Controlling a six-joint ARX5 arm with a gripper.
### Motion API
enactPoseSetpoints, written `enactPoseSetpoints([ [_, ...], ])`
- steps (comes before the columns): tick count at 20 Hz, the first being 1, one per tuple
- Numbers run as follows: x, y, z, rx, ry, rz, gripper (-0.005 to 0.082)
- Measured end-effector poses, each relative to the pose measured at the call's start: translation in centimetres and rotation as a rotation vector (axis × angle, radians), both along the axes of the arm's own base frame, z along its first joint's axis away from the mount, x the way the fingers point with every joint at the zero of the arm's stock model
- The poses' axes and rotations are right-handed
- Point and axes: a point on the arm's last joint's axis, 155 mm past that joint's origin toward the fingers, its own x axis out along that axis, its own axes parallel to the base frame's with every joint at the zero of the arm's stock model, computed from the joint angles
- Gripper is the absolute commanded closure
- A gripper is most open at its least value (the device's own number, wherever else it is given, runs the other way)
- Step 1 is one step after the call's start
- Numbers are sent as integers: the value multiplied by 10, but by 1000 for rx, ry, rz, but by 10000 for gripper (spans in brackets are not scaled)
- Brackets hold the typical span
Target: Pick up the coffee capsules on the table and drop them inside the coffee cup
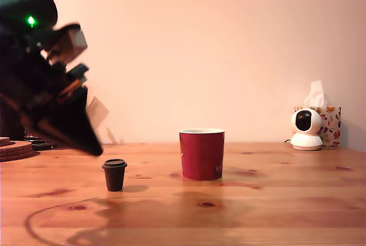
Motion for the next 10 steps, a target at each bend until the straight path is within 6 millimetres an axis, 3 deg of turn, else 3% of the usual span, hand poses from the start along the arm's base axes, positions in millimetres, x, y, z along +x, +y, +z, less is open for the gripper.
enactPoseSetpoints([
  [10,20,-3,16,-26,-116,22,790],
])
